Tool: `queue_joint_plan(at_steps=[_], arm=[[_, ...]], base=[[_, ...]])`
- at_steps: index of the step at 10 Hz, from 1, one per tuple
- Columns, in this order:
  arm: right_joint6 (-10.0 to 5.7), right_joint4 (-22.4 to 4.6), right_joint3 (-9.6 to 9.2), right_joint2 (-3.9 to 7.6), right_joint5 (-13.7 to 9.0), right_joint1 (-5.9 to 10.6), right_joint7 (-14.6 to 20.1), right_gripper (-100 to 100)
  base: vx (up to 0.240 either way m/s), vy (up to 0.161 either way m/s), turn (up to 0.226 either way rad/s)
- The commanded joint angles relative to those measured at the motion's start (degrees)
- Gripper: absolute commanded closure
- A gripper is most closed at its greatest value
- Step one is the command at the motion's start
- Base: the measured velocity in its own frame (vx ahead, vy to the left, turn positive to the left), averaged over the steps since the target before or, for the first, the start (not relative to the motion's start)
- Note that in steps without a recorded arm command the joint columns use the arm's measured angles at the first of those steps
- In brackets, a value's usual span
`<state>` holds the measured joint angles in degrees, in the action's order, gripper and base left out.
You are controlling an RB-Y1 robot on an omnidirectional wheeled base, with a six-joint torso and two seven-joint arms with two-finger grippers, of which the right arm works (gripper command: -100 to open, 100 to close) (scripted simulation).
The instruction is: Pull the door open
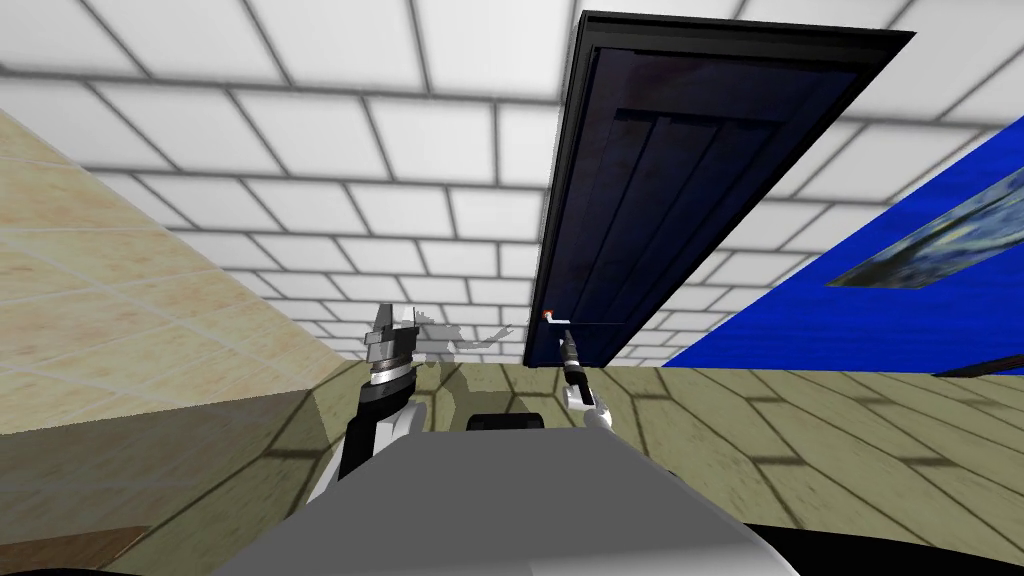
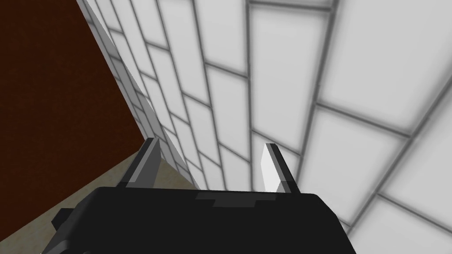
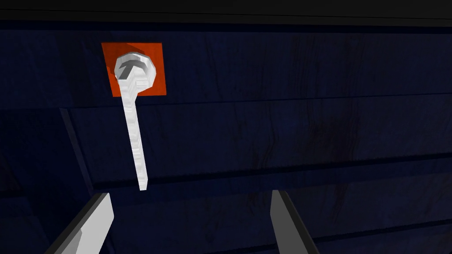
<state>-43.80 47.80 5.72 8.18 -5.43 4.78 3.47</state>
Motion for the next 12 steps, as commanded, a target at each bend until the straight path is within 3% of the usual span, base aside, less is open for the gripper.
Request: queue_joint_plan(at_steps=[1,5,6,9,12], arm=[[-0.95,-2.9,0.15,0.21,-0.2,1.17,0.1,-100],[-2.55,-10.0,0.44,0.67,-0.6,3.41,0.3,-100],[-2.55,-10.0,0.44,0.67,-0.6,3.41,0.3,-100],[-3.73,-14.7,0.65,1.00,-0.9,5.07,0.4,-100],[-4.28,-16.9,0.75,1.15,-1.0,5.82,0.5,-100]], base=[[0.012,-0.046,0.130],[0.009,-0.061,0.131],[0.000,-0.050,0.044],[0.001,-0.049,0.117],[0.003,-0.033,0.061]])
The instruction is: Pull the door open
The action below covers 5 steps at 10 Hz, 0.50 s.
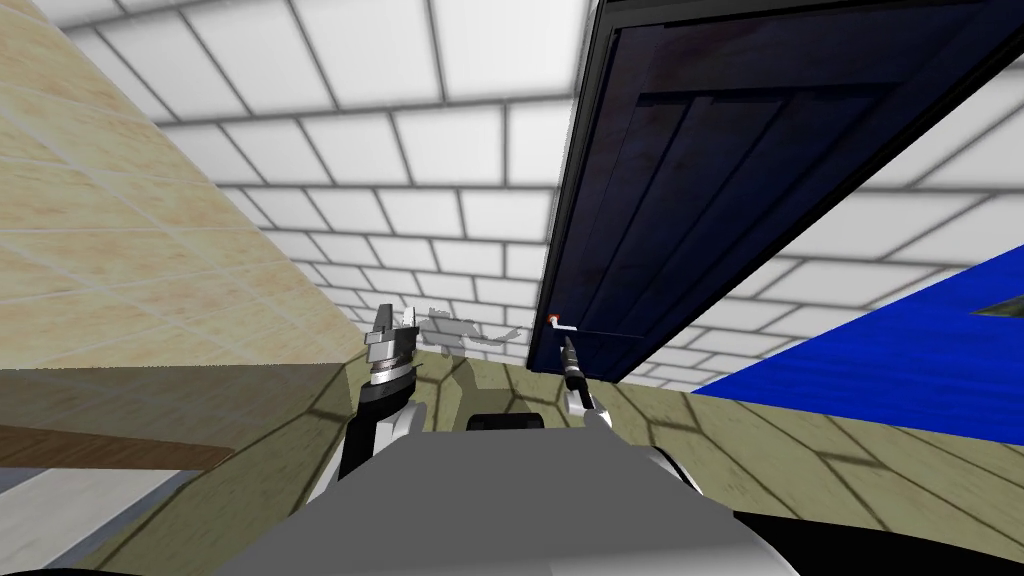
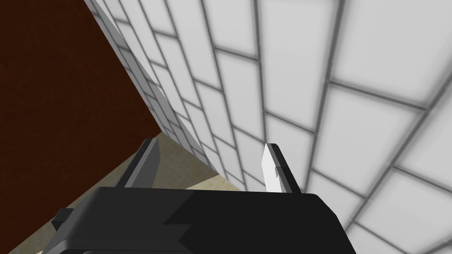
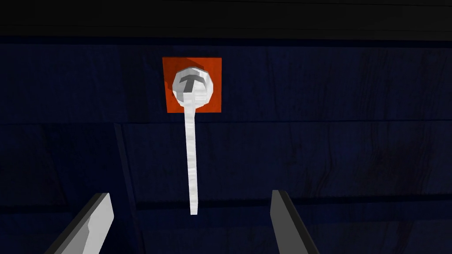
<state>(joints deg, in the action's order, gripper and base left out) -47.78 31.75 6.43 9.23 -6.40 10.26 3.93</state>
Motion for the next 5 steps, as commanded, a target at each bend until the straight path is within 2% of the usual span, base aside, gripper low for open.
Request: queue_joint_plan(at_steps=[1,2,3,4,5], arm=[[-0.62,-2.2,0.09,0.18,-0.1,0.80,0.1,-100],[-0.16,-1.0,0.04,0.10,-0.1,0.37,0.0,-100],[-0.73,-1.4,0.52,1.31,-0.9,-0.40,0.8,-100],[-0.73,-1.4,0.52,1.31,-0.9,-0.40,0.8,-100],[-0.73,-1.4,0.52,1.31,-0.9,-0.40,0.8,-100]], base=[[0.003,-0.035,0.078],[0.002,-0.018,0.015],[0.108,0.005,0.198],[0.131,0.008,0.110],[0.066,0.010,-0.022]])
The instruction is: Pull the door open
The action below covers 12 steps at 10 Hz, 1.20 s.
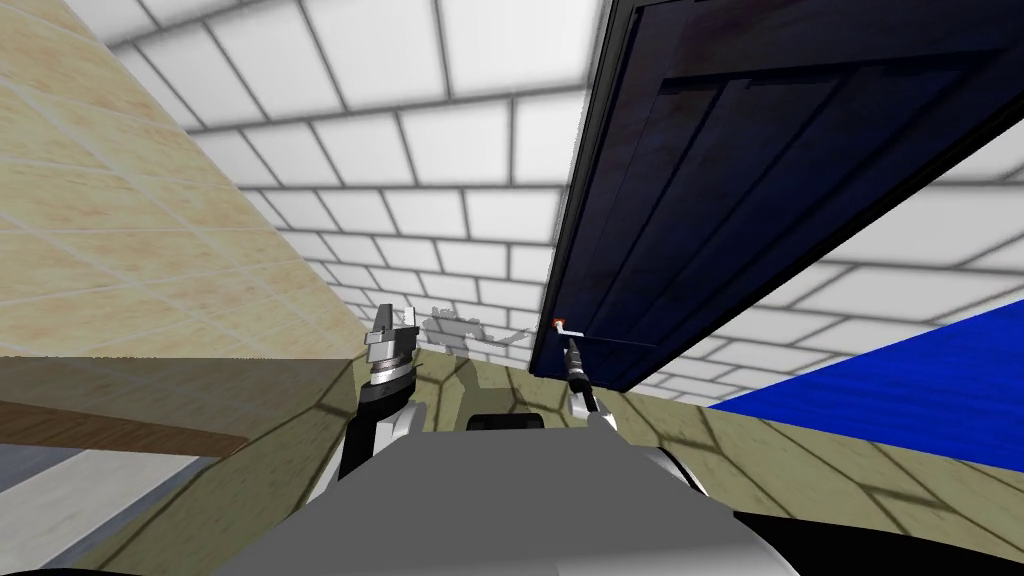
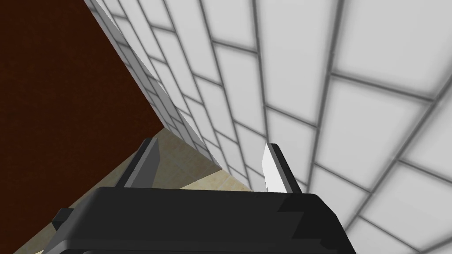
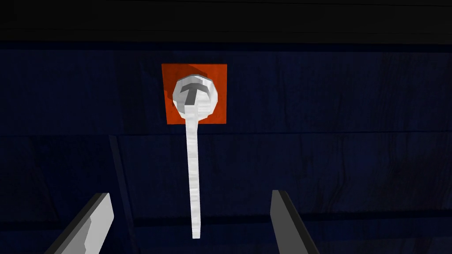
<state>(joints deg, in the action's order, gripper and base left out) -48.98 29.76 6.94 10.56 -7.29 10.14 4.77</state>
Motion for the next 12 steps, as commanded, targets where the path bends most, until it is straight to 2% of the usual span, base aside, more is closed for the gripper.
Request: queue_joint_plan(at_steps=[1,3,4,5,6,7,8,9,12], arm=[[-0.15,0.3,0.57,1.35,-1.0,-1.21,0.7,-100],[-0.15,0.3,0.57,1.35,-1.0,-1.21,0.7,-100],[-0.84,-0.1,1.17,2.86,-2.1,-2.23,1.6,-100],[-0.84,-0.1,1.17,2.86,-2.1,-2.23,1.6,-100],[-1.46,-0.5,1.72,4.23,-3.1,-3.15,2.4,-100],[-1.76,-0.6,1.98,4.90,-3.5,-3.60,2.8,-100],[-1.62,-0.8,1.71,4.68,-3.1,-3.22,2.7,-100],[-1.62,-0.8,1.71,4.68,-3.1,-3.22,2.7,100],[-1.62,-0.8,1.71,4.68,-3.1,-3.22,2.7,100]], base=[[0.127,0.007,0.183],[0.090,0.010,0.072],[0.096,-0.013,0.175],[0.121,-0.001,0.169],[0.192,0.009,0.200],[0.197,-0.022,0.182],[0.077,-0.019,0.032],[-0.008,0.003,-0.027],[-0.022,0.005,0.000]])
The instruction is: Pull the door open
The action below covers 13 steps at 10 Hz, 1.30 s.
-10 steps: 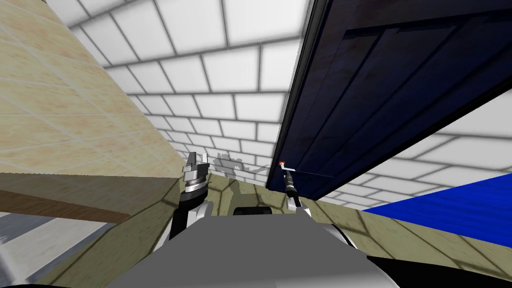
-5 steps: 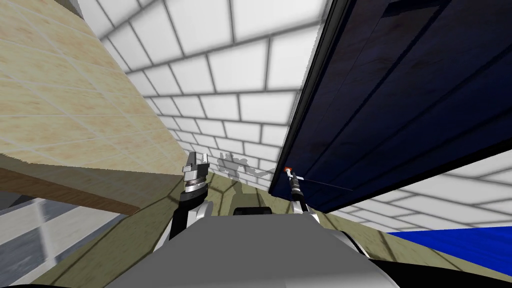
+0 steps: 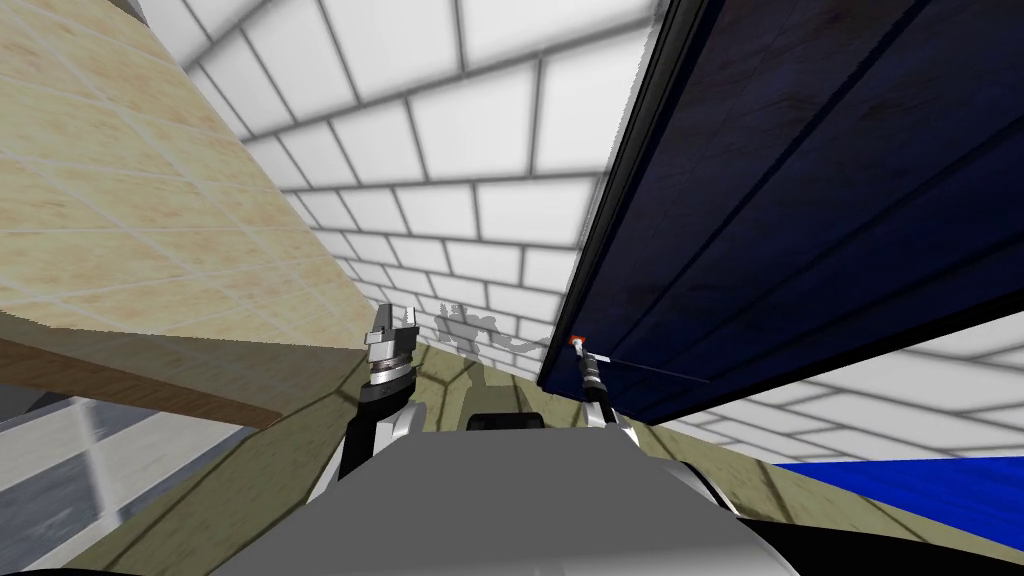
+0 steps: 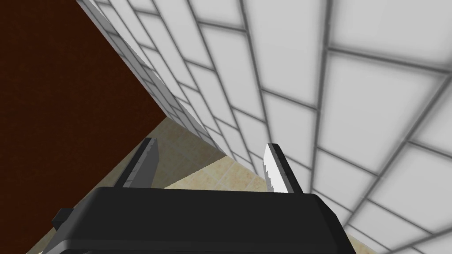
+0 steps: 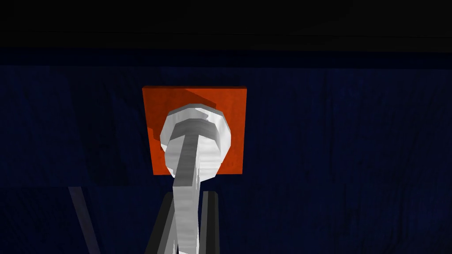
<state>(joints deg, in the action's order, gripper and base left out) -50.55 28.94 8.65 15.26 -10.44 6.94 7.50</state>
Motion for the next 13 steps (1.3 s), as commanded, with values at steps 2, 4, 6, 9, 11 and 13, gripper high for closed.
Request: queue_joint_plan(at_steps=[2,4,6,9,11,13], arm=[[-0.05,0.0,0.00,-0.02,0.0,-0.02,0.0,100],[-0.04,0.0,0.29,0.10,0.6,-0.20,0.5,100],[-0.16,0.0,0.70,0.30,1.4,-0.37,1.2,100],[-0.42,0.0,1.58,0.72,3.1,-0.74,2.6,100],[-0.59,0.0,2.17,1.00,4.2,-0.99,3.5,100],[-0.69,0.0,2.51,1.16,4.9,-1.13,4.1,100]], base=[[-0.005,0.001,-0.001],[-0.156,-0.057,0.154],[-0.190,-0.051,0.170],[-0.237,-0.062,0.252],[-0.245,-0.096,0.267],[-0.225,-0.060,0.190]])
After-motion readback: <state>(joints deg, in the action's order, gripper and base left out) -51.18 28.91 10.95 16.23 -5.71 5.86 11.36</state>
